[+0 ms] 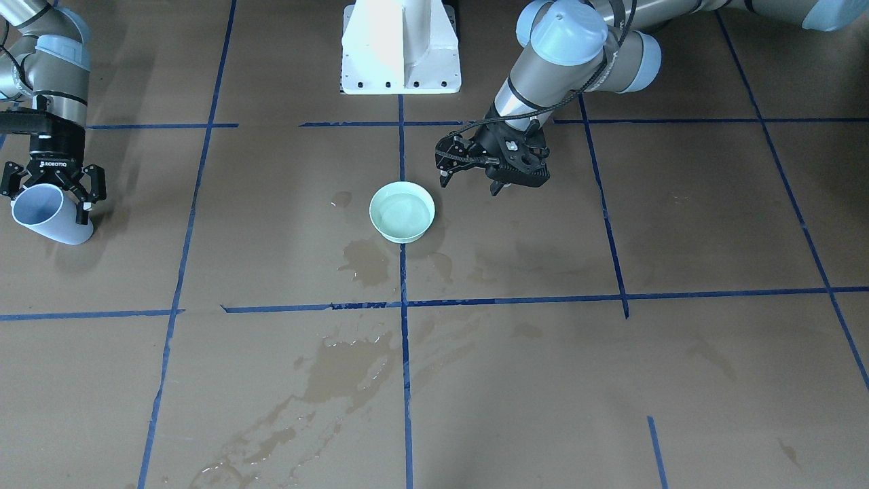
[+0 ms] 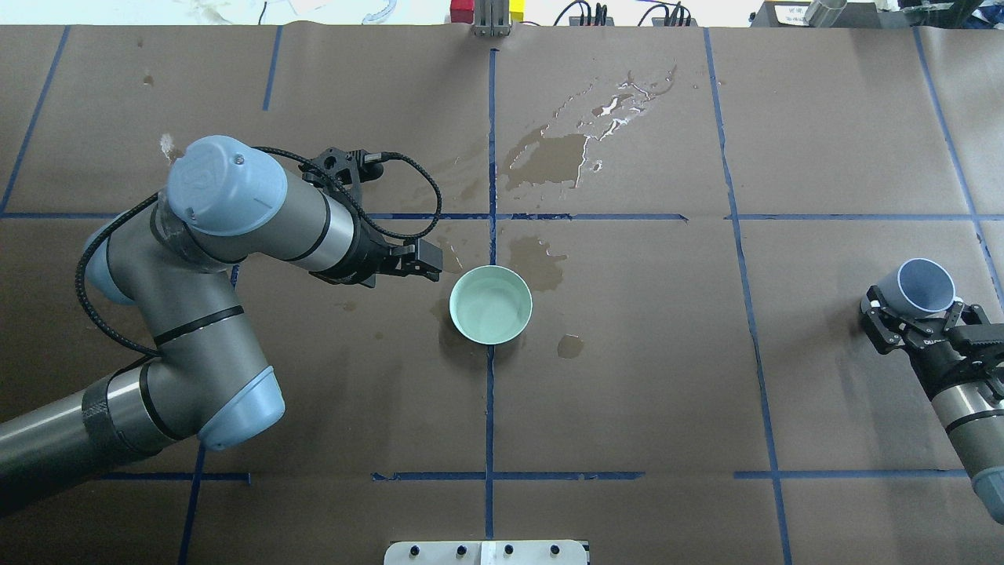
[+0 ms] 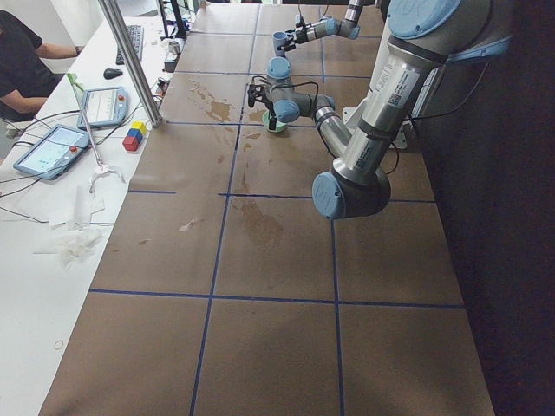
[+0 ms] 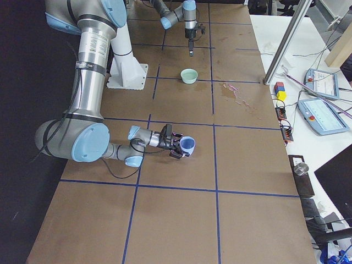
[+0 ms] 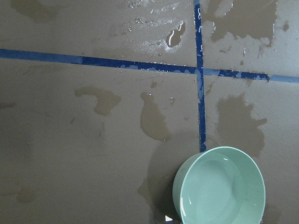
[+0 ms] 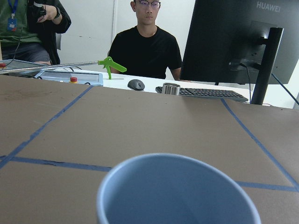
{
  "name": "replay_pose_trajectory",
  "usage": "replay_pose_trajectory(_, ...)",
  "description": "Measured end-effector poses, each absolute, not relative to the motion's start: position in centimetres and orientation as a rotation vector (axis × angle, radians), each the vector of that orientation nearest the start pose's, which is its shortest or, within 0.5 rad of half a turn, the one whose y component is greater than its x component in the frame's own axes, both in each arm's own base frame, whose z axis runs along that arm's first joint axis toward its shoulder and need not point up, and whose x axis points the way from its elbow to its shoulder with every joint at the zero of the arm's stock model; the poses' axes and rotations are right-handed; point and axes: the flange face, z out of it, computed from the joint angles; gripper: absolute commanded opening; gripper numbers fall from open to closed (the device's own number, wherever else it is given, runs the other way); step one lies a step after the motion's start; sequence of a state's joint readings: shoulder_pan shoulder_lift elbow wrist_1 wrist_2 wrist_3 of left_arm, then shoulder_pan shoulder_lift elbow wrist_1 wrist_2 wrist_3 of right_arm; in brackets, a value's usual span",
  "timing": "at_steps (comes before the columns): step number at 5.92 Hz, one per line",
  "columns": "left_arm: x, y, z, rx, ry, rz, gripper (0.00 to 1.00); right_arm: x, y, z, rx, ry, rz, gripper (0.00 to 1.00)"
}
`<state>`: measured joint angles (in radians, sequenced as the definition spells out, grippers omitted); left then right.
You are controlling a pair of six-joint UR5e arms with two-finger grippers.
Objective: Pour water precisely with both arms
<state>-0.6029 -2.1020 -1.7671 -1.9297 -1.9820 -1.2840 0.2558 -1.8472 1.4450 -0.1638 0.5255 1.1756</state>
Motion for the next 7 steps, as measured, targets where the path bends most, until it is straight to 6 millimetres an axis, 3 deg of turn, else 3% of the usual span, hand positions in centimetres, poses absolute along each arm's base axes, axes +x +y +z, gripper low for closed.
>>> replay_pose_trajectory(1, 47.0, -43.7, 22.3, 0.127, 1.123, -0.058, 1.0, -27.4, -29.9, 66.7, 1.188, -0.552, 0.405, 0.66)
replay_pose_trajectory(2, 47.0, -43.7, 22.3, 0.127, 1.123, -0.058, 1.0, -27.4, -30.0, 66.7, 1.188, -0.552, 0.406, 0.52)
replay_pose_trajectory(3, 47.0, -43.7, 22.3, 0.127, 1.123, -0.059, 1.0, -27.3, -30.1, 66.6, 1.19, -0.551, 0.408, 0.5)
replay_pose_trajectory(4, 46.9, -43.7, 22.1, 0.128, 1.125, -0.058, 1.0, -27.9, -30.6, 65.8, 1.204, -0.542, 0.396, 0.4)
replay_pose_trajectory(5, 46.8, -43.6, 22.1, 0.13, 1.127, -0.058, 1.0, -29.4, -31.7, 63.7, 1.237, -0.528, 0.364, 0.33)
replay_pose_trajectory(7, 46.3, -43.6, 22.3, 0.131, 1.126, -0.061, 1.0, -31.4, -33.0, 59.5, 1.287, -0.556, 0.294, 0.32)
